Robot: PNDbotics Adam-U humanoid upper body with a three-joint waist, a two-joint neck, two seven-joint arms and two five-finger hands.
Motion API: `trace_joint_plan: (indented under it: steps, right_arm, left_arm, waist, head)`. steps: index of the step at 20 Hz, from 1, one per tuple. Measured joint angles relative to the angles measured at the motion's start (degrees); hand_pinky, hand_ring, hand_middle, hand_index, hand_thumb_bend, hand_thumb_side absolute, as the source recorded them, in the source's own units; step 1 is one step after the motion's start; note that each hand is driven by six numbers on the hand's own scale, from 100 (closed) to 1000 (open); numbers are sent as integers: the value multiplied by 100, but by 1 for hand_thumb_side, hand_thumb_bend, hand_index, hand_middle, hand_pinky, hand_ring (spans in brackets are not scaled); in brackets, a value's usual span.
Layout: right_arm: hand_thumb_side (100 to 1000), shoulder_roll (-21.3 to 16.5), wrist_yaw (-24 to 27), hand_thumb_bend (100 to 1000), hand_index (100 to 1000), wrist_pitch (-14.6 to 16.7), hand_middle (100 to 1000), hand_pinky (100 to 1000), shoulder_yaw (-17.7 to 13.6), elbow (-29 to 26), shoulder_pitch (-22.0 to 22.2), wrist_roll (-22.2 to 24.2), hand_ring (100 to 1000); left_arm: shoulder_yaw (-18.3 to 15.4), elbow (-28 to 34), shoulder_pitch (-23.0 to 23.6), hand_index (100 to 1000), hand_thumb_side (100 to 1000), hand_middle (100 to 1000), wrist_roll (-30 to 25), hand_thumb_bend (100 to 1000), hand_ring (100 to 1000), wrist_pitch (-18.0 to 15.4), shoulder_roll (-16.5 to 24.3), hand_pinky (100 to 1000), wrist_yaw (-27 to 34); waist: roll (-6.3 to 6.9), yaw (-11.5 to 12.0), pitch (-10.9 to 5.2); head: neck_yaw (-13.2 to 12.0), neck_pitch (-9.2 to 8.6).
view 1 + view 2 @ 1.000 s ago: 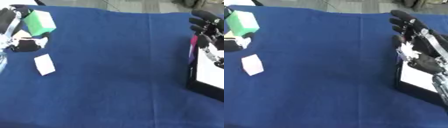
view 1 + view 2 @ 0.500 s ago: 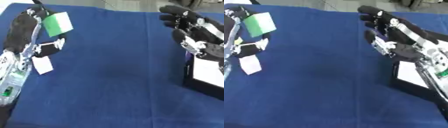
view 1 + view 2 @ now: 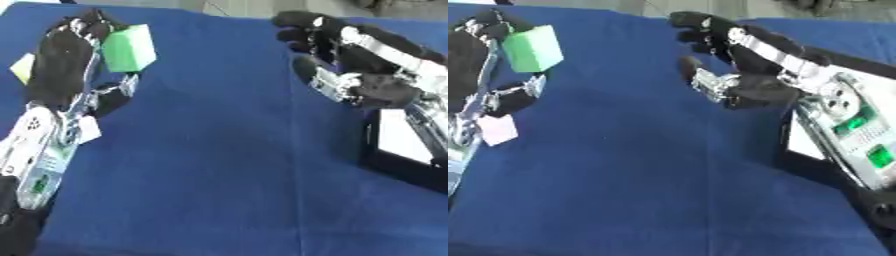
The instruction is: Pick up the objects with one hand, pass them to the other hand, and then place them into the box on the other side of the table.
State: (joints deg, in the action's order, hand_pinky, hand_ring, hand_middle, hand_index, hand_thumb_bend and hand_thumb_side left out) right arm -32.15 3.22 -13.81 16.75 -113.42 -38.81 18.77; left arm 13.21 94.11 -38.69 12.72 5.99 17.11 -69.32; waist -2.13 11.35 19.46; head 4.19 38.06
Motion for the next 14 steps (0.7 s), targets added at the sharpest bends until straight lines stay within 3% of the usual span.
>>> trace_joint_plan:
  steps: [7,14]
  right_arm:
    - [487,128,-280,100,1000,-672,1000,1000,304,0,-414,-194,1000]
    - [502,247,-489,100,1000,-1225,1000,1000,604,0,-695,-315,1000]
  left_arm:
    - [130,-46,-25,662,100,595,636,100,541,-225,-255,686,-581]
    - [169,-136,-123,661,100,552,997,100,512,-204,-522,672,-879]
  waist:
    - [-47,40,-27]
    - [-78,73,-29]
  head:
    - [33,9]
    - [96,5]
